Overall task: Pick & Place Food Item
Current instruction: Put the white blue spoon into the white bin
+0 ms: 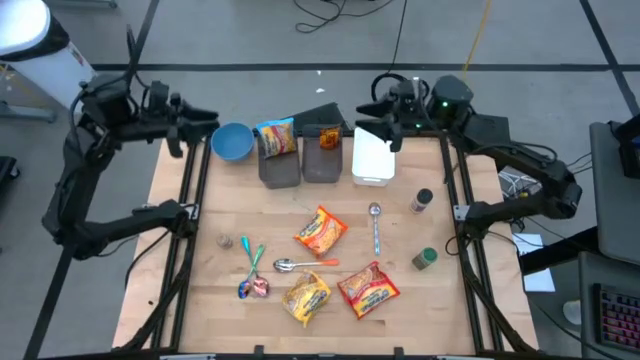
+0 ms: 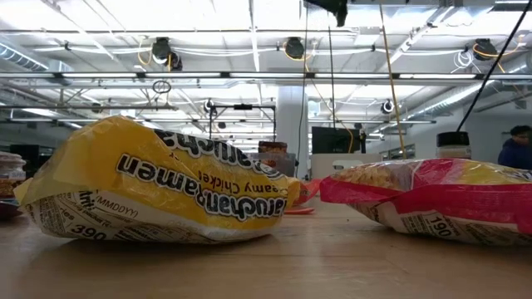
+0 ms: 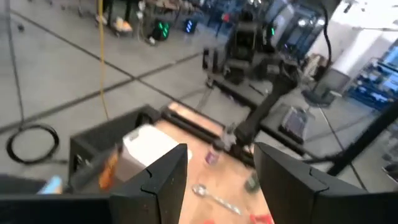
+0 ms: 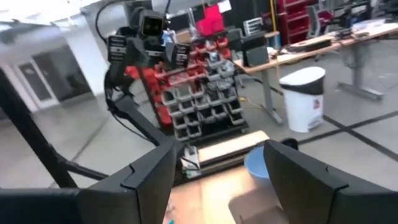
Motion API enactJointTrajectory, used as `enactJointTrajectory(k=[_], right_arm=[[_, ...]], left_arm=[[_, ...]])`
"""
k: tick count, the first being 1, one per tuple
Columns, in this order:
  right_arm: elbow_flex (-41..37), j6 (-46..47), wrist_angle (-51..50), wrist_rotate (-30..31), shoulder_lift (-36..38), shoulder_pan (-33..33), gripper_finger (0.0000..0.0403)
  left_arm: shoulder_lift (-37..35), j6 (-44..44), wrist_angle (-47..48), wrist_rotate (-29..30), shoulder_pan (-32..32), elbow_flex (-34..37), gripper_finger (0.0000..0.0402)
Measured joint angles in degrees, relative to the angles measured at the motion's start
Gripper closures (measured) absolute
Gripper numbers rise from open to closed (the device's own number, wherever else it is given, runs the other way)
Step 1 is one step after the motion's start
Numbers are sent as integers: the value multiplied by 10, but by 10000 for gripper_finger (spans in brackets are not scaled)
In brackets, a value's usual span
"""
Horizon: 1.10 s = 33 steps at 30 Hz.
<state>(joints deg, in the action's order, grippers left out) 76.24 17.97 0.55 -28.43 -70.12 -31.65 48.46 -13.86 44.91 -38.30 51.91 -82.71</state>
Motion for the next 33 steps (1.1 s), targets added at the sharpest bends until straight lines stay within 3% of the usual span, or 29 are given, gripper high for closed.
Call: enactJointTrajectory(k=[11,21,33], right_arm=[[41,-59,-170,112,38,64,165],[41,-58,-290,212,-2,177,165],[41,149,-413,354,-61,293,165]], left_arm=[[-9,43,139,76,-67,0,206],[65,94,192,85,-158,0,206],[183,205,181,106,-219,1,206]])
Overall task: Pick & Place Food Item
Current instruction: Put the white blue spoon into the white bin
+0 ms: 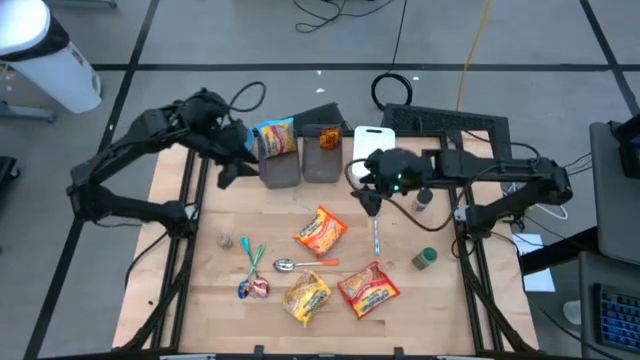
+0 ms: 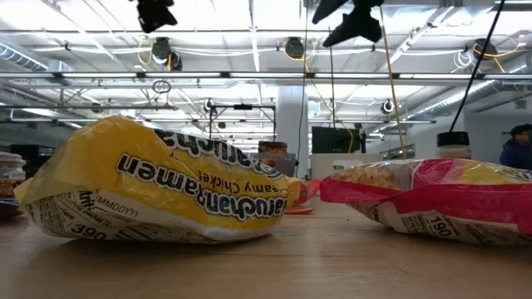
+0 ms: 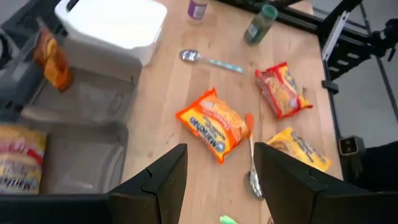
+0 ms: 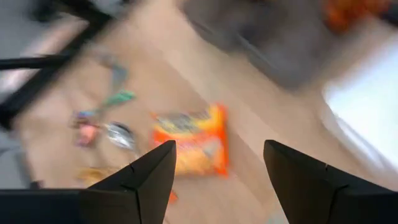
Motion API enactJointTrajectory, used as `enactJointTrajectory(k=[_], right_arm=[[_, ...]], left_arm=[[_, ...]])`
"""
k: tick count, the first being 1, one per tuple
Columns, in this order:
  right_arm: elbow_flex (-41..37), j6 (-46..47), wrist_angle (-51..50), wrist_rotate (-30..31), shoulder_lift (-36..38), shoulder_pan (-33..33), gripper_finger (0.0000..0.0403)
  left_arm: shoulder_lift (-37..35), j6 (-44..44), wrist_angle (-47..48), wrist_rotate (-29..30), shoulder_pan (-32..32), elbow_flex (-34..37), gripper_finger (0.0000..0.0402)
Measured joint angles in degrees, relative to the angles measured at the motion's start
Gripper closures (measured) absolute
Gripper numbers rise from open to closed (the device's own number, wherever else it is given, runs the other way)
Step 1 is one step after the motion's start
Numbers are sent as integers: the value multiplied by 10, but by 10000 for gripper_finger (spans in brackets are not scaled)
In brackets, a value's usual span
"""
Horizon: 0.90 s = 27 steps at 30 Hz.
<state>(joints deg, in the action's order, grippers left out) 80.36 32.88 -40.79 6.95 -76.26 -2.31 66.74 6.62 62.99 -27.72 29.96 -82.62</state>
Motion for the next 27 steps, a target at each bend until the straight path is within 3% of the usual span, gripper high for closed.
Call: enactJointTrajectory(k=[8,20,27], right_arm=[[0,229,-123,53,-48,40,165],[-1,410,-109,100,-118,114,197],[-37,499,-85,126,-118,130,206]], left_arm=[[15,-23,-162,-46,-18,68,206],[15,-55,-295,-79,-47,222,206],[15,-71,-332,-102,-50,252,206]])
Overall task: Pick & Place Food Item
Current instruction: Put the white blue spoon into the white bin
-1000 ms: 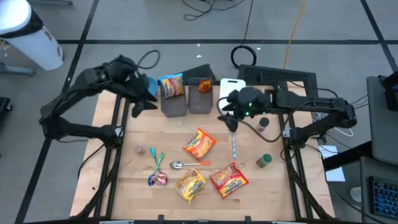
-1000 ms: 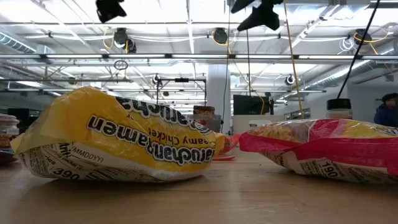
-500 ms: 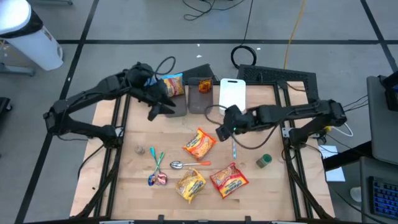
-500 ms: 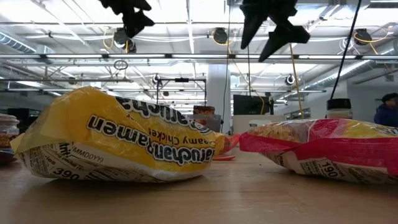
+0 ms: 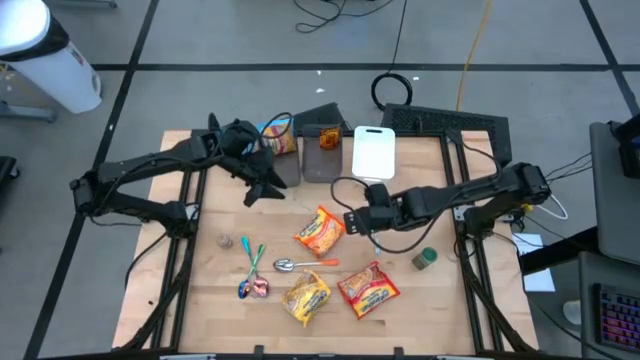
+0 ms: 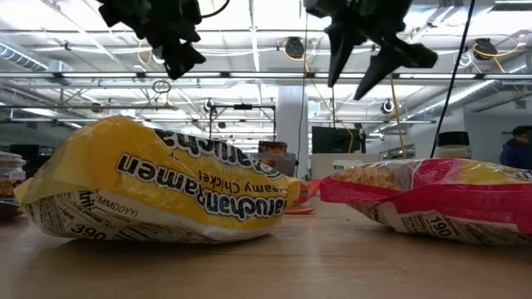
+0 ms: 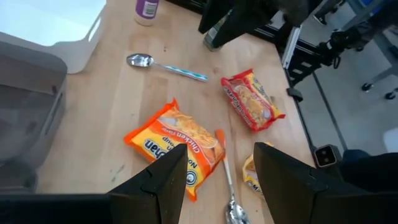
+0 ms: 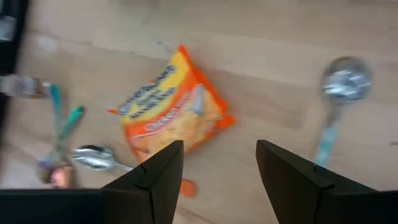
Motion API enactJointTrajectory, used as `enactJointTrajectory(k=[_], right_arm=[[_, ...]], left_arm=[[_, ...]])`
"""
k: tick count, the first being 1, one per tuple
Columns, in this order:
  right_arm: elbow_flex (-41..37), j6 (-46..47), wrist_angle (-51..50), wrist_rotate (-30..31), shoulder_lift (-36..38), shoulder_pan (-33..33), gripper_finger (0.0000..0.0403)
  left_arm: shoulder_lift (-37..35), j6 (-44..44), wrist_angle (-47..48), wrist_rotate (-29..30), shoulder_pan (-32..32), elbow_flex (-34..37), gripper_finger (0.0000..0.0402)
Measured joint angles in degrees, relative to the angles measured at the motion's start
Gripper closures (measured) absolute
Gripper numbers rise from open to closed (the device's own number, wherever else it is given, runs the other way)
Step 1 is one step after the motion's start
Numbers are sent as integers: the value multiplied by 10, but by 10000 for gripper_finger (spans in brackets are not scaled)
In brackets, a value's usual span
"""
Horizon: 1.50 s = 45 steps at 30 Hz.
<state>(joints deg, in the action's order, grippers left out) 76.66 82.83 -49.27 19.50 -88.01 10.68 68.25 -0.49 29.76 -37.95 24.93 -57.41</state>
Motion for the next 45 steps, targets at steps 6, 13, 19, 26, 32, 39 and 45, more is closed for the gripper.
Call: enactJointTrajectory(k=[6,13,19,26,32,39,45], right_arm=[[-66,36,115,-18,0,-1,207],[-103,90,66,-48,0,-1,214],[-104,82,21,-48,0,-10,227],[-117,42,11,-50,0,-37,229],[-177,21,89,-105,0,-55,229],[-209,35,126,-103,0,-55,229],[-231,45,149,-91,0,-62,229]], left_arm=[[0,6,-1,-2,0,0,206],[0,7,0,-31,0,0,206],[0,17,0,-28,0,0,206],[0,19,-1,-26,2,0,206],[0,17,-1,-25,2,0,206],[0,12,-1,-25,2,0,206],[0,10,-1,-25,2,0,206]])
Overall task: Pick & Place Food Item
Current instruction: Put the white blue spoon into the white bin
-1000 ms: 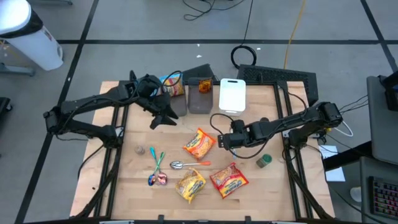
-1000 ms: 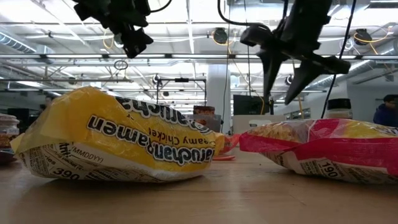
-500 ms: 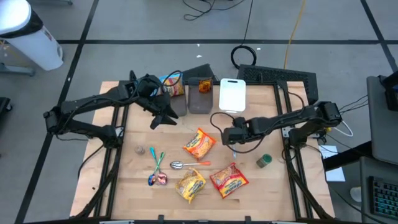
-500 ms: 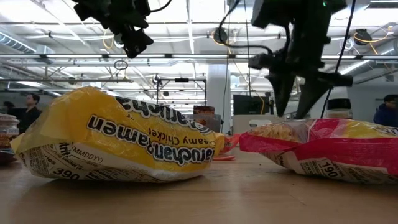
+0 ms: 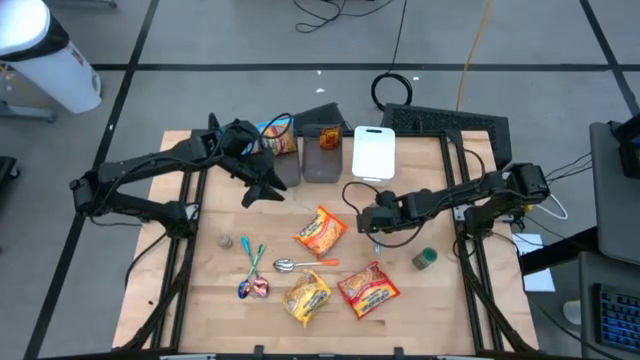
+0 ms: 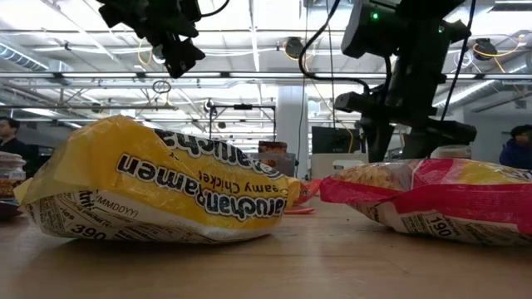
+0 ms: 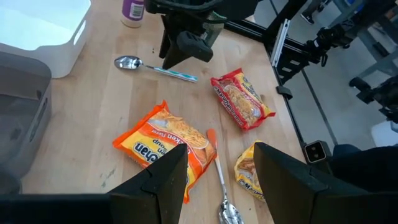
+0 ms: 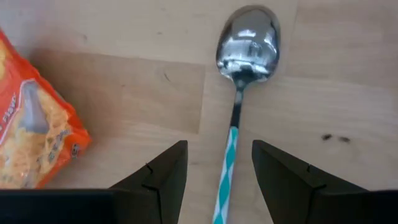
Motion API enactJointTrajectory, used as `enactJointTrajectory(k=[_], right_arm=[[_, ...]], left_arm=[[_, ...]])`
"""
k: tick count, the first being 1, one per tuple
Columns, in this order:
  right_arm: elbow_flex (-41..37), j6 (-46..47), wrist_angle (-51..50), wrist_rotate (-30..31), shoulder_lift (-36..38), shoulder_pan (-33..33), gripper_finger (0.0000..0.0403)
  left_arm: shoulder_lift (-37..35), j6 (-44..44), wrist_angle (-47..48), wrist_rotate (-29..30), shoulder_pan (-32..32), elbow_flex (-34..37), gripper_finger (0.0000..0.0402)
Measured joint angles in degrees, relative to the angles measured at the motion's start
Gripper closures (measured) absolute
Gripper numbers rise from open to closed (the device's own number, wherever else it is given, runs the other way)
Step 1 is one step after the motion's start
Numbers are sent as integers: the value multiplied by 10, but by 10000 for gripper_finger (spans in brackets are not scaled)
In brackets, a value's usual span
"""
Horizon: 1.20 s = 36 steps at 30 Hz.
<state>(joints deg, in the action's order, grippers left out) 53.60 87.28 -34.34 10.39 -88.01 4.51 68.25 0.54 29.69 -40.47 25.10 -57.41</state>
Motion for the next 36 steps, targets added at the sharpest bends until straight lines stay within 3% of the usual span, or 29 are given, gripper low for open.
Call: enactJointTrajectory(k=[13,24,36], right_arm=[[-4,-41,40,13,-36,-35,229],[-1,-51,66,-28,-77,-41,231],[-3,-58,73,-30,-78,-41,275]], left_arm=[[0,-3,-3,0,0,0,206],[0,-11,-4,0,0,0,206],[0,-11,-4,0,-1,0,206]])
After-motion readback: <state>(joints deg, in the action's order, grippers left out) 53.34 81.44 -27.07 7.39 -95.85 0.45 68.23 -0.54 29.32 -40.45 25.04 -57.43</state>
